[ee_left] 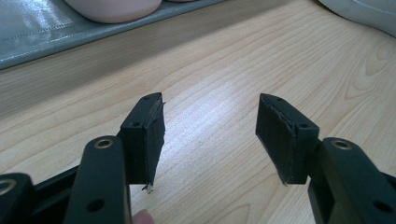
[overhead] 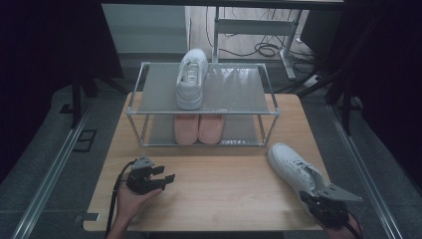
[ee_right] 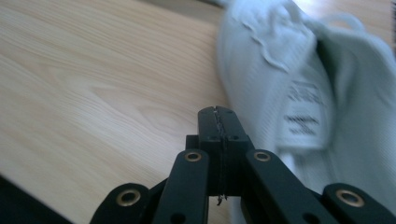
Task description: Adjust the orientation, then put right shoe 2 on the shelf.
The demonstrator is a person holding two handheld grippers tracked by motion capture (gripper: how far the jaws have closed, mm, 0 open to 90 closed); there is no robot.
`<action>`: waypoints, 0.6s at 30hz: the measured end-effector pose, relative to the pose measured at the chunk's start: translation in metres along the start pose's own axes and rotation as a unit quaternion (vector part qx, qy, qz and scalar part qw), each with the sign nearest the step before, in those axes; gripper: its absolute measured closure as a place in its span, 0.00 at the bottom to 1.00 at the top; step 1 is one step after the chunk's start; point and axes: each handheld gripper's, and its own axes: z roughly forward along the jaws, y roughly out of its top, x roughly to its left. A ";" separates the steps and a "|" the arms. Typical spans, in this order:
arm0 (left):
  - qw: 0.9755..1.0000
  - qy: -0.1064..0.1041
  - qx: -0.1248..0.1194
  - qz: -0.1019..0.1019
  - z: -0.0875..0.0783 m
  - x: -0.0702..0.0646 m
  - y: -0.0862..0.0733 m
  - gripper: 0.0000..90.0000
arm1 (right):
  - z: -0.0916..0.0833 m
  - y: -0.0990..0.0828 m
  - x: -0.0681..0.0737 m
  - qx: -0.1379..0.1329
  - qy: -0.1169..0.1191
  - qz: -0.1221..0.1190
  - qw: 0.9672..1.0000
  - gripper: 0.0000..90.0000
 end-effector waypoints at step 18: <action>1.000 0.010 -0.001 -0.002 0.000 0.001 0.000 0.43 | -0.012 0.026 -0.016 -0.057 0.035 0.013 0.998 0.99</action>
